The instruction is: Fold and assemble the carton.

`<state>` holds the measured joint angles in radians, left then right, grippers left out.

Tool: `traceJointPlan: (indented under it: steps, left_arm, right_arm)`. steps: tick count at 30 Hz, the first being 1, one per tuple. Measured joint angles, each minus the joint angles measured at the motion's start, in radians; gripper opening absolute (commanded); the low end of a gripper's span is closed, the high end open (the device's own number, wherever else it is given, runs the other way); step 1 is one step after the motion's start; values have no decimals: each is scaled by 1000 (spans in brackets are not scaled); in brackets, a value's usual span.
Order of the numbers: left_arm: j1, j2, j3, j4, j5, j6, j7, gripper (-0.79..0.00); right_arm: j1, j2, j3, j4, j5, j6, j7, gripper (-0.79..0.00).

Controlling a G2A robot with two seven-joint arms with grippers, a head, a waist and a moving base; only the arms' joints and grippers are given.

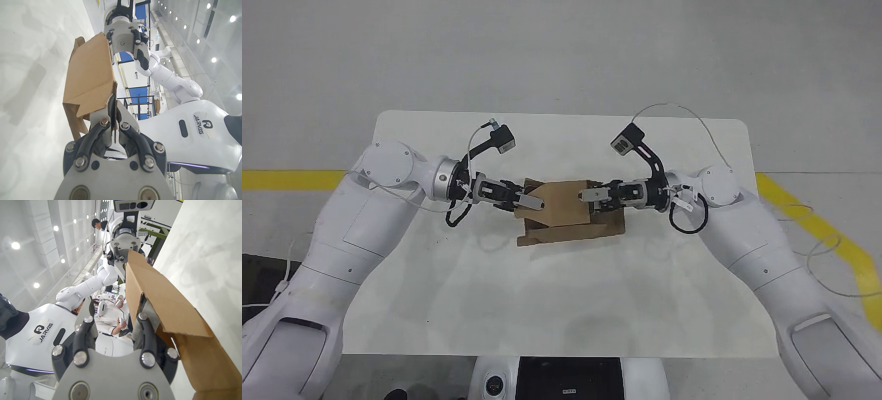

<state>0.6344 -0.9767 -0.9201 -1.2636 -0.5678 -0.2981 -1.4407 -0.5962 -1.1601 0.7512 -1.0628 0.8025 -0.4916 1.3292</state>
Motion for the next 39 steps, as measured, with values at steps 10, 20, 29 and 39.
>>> traceJointPlan:
  steps: [10, 20, 29, 39]
  left_arm:
    - [-1, -6, -4, 6, 0, 2, -5, -785]
    - [1, -11, -8, 3, 1, 6, -10, -785]
    - [8, -13, -21, -4, -21, 10, -23, 0]
    - [29, -13, -66, -24, -150, 23, -57, 0]
  right_arm:
    - [16, -17, -30, 19, -30, -3, -3, -496]
    - [32, -24, -49, 34, -50, -16, -16, -785]
    - [42, -26, -61, 47, -63, -24, -24, -785]
    - [50, -26, -76, 75, -89, -49, -50, -785]
